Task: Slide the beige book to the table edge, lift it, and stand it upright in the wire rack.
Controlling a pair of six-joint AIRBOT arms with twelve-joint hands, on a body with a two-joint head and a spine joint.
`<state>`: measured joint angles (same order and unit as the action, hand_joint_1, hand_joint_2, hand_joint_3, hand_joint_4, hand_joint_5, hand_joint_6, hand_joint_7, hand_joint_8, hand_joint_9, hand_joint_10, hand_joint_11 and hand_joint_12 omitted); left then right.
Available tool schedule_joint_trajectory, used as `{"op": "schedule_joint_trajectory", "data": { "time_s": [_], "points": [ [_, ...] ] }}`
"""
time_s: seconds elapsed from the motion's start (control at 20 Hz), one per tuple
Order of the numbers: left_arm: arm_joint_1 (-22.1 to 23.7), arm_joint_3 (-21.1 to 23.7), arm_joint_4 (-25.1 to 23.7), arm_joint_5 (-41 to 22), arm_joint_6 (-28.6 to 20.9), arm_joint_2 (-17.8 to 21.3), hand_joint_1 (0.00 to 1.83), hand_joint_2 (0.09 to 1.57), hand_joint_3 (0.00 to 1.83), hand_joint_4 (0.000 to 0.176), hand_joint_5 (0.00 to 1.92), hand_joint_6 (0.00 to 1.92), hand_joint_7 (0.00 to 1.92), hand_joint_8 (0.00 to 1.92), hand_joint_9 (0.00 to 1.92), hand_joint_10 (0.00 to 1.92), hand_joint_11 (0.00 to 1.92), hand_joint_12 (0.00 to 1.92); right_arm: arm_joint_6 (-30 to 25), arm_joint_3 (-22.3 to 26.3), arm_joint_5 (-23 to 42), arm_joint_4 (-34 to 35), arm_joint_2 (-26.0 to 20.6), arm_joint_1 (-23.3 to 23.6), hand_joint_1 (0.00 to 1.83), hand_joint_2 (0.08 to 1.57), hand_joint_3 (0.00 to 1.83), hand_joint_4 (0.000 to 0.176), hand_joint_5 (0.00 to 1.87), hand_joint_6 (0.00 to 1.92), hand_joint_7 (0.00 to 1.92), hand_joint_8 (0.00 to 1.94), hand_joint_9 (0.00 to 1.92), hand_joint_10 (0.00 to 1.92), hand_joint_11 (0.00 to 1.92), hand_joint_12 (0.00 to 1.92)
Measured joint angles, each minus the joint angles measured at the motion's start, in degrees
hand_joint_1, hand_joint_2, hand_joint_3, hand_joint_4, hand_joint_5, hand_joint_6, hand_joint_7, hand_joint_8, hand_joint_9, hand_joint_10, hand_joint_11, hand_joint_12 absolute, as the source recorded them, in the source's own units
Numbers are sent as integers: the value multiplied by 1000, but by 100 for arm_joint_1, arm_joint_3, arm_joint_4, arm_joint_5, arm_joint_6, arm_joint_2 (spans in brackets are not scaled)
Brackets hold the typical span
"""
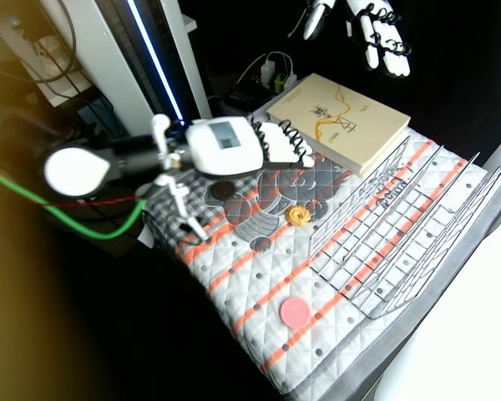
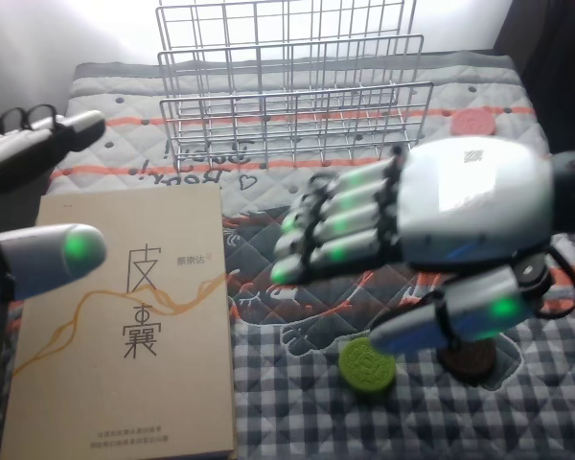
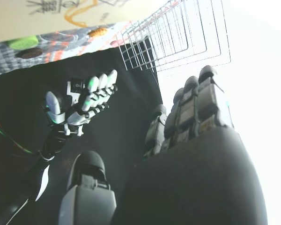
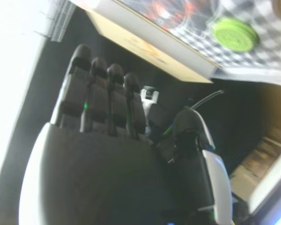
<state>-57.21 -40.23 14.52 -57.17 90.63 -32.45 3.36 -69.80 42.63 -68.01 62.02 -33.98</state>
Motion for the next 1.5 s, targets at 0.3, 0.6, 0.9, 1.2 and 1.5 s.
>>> {"op": "schedule_joint_trajectory", "data": {
  "time_s": [0.3,0.6,0.9,1.2,1.5],
  "points": [
    [-11,2,-9,-59,0,0,0,1064,7,176,0,0,0,0,0,0,0,0,-621,-332,-2,-835,492,133,0,1381,0,0,310,3,312,3,273,3,201,479],
    [-11,-42,-9,-83,-129,-26,0,1059,4,176,0,0,0,0,0,0,0,0,-765,-466,-57,-1180,798,199,0,1366,0,0,326,5,316,2,277,2,186,487],
    [-11,-42,-13,-173,-155,-26,0,1074,10,176,0,0,0,0,0,0,0,0,-767,-713,-181,-1161,1093,199,0,1384,5,0,311,3,310,5,274,6,126,545],
    [-11,-59,-37,-247,-175,-68,0,1082,11,165,0,0,0,0,0,0,0,0,-772,-874,-223,-1187,1309,234,0,1363,0,0,281,2,285,3,259,6,83,540],
    [-11,-105,-48,-245,-184,-94,0,1095,13,146,0,0,0,0,0,0,0,0,-772,-1025,-203,-1110,1561,313,0,1332,0,0,274,2,283,3,252,3,50,534]
  ]
}}
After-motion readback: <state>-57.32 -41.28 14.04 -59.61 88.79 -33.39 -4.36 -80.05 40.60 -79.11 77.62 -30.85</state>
